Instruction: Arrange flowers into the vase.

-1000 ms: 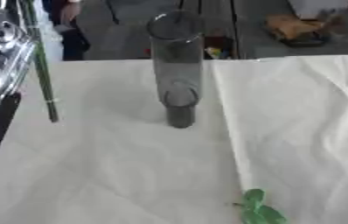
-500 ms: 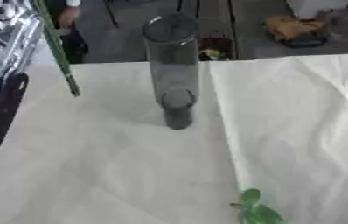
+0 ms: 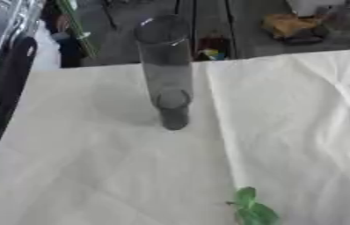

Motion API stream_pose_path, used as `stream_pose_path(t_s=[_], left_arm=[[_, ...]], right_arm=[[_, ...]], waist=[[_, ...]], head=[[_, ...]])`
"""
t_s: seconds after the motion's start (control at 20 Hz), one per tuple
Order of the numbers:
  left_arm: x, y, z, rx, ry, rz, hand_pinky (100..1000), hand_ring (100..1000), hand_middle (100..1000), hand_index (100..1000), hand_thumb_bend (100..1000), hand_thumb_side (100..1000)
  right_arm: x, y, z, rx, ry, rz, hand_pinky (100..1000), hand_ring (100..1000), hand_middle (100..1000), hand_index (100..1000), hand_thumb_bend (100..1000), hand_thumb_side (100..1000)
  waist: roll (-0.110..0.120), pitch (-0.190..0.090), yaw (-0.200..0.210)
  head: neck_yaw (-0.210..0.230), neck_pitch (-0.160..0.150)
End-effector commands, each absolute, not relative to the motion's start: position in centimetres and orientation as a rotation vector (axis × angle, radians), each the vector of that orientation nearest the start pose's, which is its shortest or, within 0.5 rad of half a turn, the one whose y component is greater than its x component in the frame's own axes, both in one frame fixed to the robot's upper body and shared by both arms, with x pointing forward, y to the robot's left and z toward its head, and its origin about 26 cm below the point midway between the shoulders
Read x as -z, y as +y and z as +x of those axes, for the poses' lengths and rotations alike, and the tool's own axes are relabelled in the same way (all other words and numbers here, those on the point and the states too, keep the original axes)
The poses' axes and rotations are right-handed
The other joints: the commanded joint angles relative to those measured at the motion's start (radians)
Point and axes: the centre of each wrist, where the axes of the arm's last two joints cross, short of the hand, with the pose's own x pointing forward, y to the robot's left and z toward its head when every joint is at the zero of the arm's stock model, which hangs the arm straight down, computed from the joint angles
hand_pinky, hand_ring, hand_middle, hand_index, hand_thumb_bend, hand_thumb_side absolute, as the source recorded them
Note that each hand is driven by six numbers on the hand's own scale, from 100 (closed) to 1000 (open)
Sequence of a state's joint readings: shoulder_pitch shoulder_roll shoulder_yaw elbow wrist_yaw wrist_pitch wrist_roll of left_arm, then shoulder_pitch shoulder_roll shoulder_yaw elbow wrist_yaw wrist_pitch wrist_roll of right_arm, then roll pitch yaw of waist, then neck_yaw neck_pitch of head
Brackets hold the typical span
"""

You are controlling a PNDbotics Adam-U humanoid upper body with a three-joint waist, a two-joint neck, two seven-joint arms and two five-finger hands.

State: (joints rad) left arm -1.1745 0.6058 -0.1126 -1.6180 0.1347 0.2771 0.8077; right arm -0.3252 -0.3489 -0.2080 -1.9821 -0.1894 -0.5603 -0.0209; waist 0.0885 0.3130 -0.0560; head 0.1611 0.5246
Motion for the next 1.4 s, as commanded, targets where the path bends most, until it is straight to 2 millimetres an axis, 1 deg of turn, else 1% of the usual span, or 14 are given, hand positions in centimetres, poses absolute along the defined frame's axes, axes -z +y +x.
stream_pose_path(t_s=[0.05,0.1,0.4,0.65,0.85,1.1,1.4], left_arm=[[-45.3,22.1,34.6,0.646,3.408,-0.802,100,100,100,100,323,577],[-45.4,22.0,34.7,0.655,3.399,-0.788,100,100,100,100,299,576],[-46.4,22.0,34.6,0.682,3.345,-0.737,100,100,100,100,313,561],[-46.9,22.2,35.2,0.726,3.328,-0.750,100,100,100,100,315,560],[-47.4,22.0,35.5,0.754,3.318,-0.734,100,100,100,100,317,564],[-47.8,21.8,35.5,0.760,3.300,-0.696,100,100,100,100,323,562],[-47.8,21.7,35.9,0.779,3.267,-0.657,100,100,100,100,331,556]], right_arm=[[-23.4,-31.3,29.6,0.248,3.343,0.119,759,832,552,825,100,1000],[-23.4,-31.3,29.6,0.252,3.343,0.110,756,830,550,823,100,1000],[-23.5,-31.2,29.6,0.272,3.350,0.070,751,827,547,822,100,1000],[-23.4,-31.2,29.6,0.281,3.364,0.050,756,829,548,823,100,1000],[-23.5,-31.2,29.6,0.292,3.365,0.041,757,830,547,823,100,1000],[-23.5,-31.2,29.6,0.300,3.366,0.033,759,832,545,823,100,1000],[-23.8,-31.1,29.7,0.325,3.355,0.020,762,834,541,824,100,1000]], waist=[[-0.001,-0.018,-0.004],[0.001,-0.019,-0.007],[0.012,-0.025,-0.018],[0.025,-0.036,-0.030],[0.032,-0.035,-0.042],[0.038,-0.031,-0.055],[0.050,-0.014,-0.074]], head=[[0.009,-0.010],[0.011,-0.008],[0.023,-0.001],[0.038,0.007],[0.046,0.011],[0.054,0.002],[0.073,-0.015]])
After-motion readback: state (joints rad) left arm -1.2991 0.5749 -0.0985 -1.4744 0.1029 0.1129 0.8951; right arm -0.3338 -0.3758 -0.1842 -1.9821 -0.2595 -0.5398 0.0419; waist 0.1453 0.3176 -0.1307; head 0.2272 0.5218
